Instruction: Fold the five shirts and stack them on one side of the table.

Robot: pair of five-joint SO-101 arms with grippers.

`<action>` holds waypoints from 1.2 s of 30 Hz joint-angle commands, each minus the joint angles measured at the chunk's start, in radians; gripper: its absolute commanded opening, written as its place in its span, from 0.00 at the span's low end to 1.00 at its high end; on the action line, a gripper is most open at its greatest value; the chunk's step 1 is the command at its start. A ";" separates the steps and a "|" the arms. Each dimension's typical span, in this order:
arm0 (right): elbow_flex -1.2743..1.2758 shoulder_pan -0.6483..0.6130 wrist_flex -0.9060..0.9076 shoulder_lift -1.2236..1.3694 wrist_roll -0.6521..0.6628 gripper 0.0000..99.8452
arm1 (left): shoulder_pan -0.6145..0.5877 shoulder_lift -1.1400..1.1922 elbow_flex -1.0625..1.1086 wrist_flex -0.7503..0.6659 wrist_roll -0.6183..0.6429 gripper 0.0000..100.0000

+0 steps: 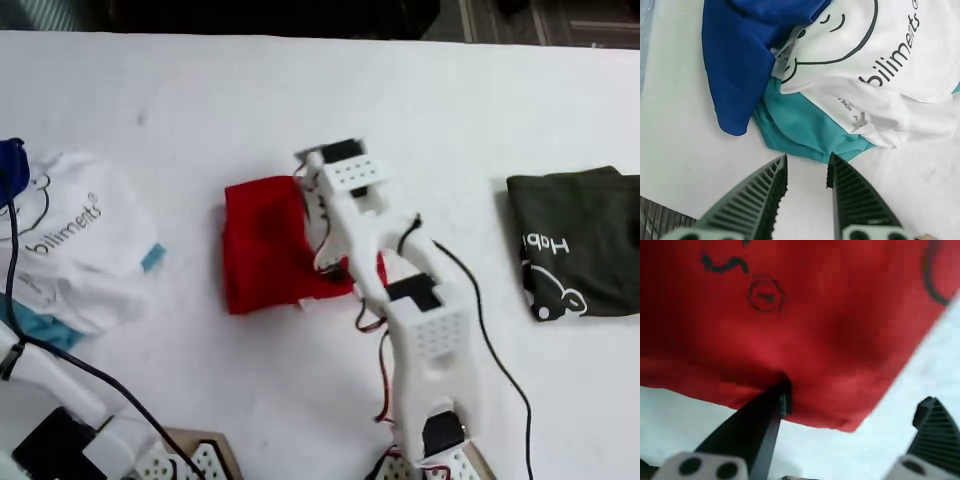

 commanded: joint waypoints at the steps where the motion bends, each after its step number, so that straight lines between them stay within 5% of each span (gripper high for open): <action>1: -0.017 -0.031 -0.002 0.028 -0.008 0.38 | 0.008 -0.027 -0.005 -0.012 0.006 0.15; 8: -0.017 -0.024 0.007 0.039 -0.006 0.00 | 0.007 -0.027 -0.005 -0.012 0.006 0.15; 14: -0.028 0.010 0.050 -0.002 0.025 0.02 | 0.007 -0.027 -0.005 -0.012 0.006 0.15; 18: -0.032 0.094 0.051 -0.065 0.275 0.02 | 0.007 -0.027 -0.005 -0.012 0.005 0.15; 23: -0.084 0.271 0.048 -0.041 0.783 0.02 | 0.007 -0.027 -0.005 -0.012 0.003 0.15; 29: -0.373 0.401 0.048 0.108 1.243 0.02 | 0.007 -0.027 -0.005 -0.012 0.002 0.15; 36: -0.746 0.332 0.048 0.312 1.425 0.02 | 0.007 -0.031 -0.005 -0.012 -0.002 0.15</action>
